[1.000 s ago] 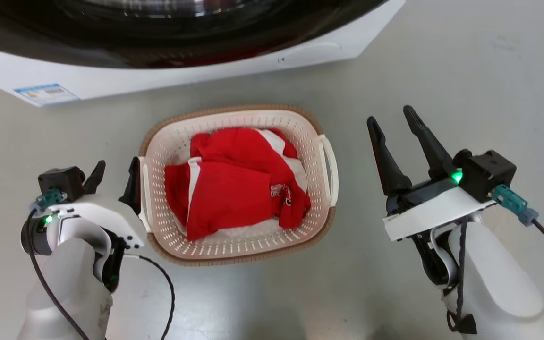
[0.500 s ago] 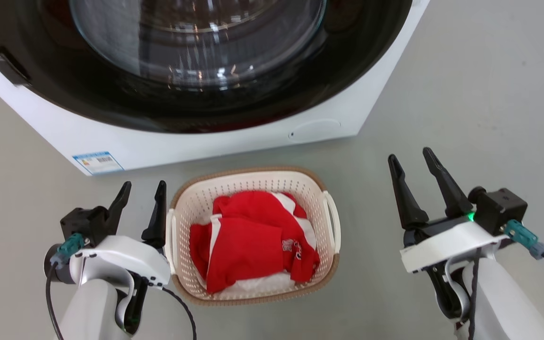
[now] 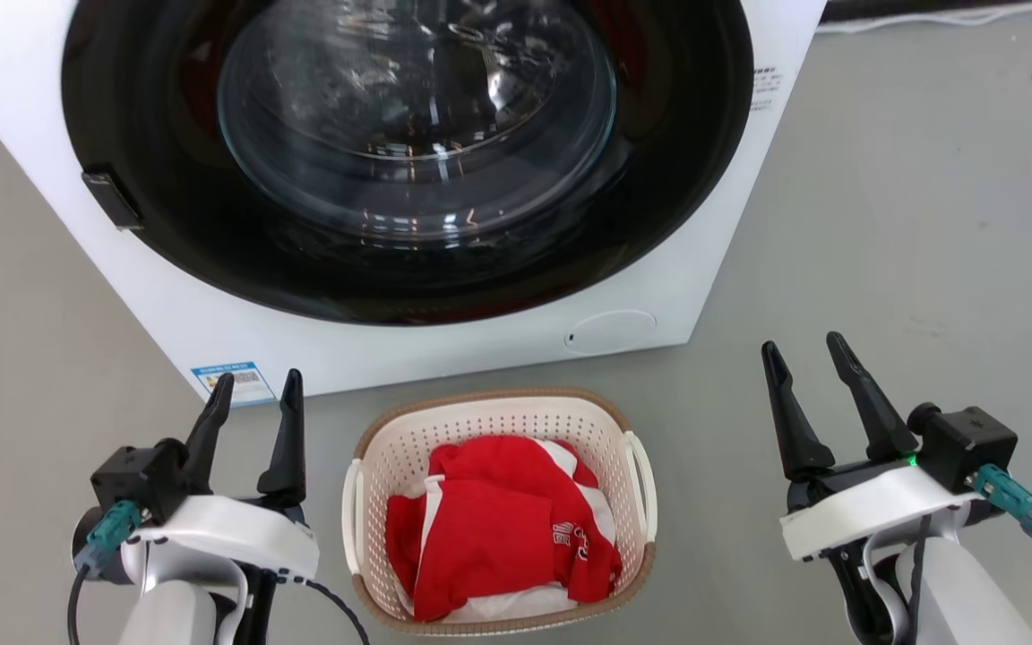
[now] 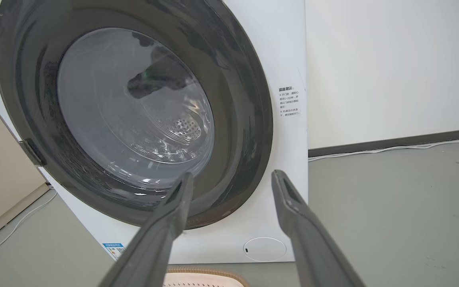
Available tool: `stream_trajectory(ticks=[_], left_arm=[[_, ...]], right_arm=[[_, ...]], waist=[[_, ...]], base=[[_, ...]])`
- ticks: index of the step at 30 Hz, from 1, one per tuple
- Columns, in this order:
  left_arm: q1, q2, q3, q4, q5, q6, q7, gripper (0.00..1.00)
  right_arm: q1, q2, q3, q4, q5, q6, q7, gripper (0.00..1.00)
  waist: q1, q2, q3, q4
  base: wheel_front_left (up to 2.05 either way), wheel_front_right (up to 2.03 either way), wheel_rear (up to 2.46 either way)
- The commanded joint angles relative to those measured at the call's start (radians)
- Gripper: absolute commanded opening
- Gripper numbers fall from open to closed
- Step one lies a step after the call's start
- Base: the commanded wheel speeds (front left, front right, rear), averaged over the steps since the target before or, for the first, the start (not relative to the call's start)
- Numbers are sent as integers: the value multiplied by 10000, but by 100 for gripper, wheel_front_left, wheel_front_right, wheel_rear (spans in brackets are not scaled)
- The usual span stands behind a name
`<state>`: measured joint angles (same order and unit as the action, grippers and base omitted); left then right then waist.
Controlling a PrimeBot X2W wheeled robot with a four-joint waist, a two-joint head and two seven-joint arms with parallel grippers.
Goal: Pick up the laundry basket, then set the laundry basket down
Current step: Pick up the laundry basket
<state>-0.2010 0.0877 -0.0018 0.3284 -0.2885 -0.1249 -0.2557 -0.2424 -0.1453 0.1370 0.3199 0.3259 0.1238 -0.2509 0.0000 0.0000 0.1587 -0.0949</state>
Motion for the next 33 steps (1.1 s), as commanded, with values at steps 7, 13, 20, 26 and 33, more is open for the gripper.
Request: stream_trajectory(ticks=[7, 13, 20, 26, 33], left_arm=[[393, -178, 587, -1055, 181, -15, -61, 100], [666, -315, 770, -1474, 324, 140, -61, 100], [662, -358, 778, -1611, 441, 168, -61, 100], [635, -370, 746, -1605, 419, 180, -61, 100], [603, -373, 628, -1528, 297, 252, -61, 100]], right_arm=[[268, -67, -45, -584, -173, 69, -109, 100], [466, -20, -385, -858, -305, 69, -109, 100], [465, -29, -470, -849, -356, 69, -109, 100], [515, -27, -538, -827, -384, 69, -109, 100], [523, -28, -507, -821, -391, 69, -109, 100]], waist=[[0, 0, -346, 111], [0, 0, -391, 159], [0, 0, -303, 183], [0, 0, -251, 216], [0, 0, -209, 186]], base=[[0, 0, 0], [0, 0, 0], [0, 0, 0], [0, 0, 0], [0, 0, 0]])
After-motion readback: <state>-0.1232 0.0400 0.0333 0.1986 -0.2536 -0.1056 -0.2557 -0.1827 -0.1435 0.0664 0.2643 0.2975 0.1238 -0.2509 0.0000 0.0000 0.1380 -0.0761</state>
